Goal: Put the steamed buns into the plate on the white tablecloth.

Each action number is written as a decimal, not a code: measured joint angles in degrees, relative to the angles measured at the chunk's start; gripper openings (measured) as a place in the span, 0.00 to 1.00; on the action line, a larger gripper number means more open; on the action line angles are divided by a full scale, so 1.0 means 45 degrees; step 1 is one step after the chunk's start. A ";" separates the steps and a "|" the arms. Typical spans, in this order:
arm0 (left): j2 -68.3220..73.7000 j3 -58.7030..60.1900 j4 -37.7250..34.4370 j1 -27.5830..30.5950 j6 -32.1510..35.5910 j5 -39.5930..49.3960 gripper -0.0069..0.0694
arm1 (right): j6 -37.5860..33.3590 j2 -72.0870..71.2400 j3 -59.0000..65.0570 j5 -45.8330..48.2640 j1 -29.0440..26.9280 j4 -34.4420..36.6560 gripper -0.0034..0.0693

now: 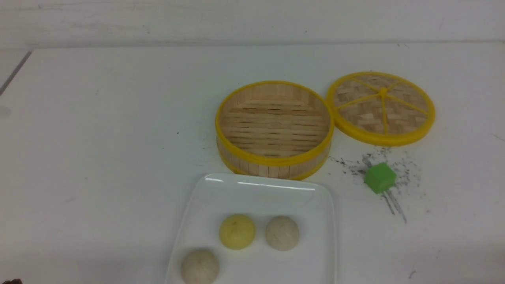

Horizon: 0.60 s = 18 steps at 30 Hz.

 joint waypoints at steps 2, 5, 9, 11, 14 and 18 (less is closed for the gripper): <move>0.0000 0.0000 0.0000 0.0000 0.0000 0.0000 0.19 | 0.0000 0.0000 0.0000 0.0000 0.0000 0.0000 0.23; 0.0000 0.0000 0.0000 0.0000 0.0000 0.0000 0.20 | 0.0000 0.0000 0.0000 0.0000 0.0000 0.0000 0.23; 0.0000 0.0000 0.0000 0.0000 0.0000 0.0000 0.20 | 0.0000 0.0000 0.0000 0.0000 0.0000 0.0000 0.23; 0.0000 0.0000 0.0000 0.0000 0.0000 0.0000 0.21 | 0.0000 0.0000 0.0000 0.0000 0.0000 0.0000 0.24; 0.0000 0.0000 0.0000 0.0000 0.0000 0.0000 0.21 | 0.0000 0.0000 0.0000 0.0000 0.0000 0.0000 0.24; 0.0000 0.0000 0.0000 0.0000 0.0000 0.0000 0.22 | 0.0000 0.0000 0.0000 0.0000 0.0000 0.0000 0.26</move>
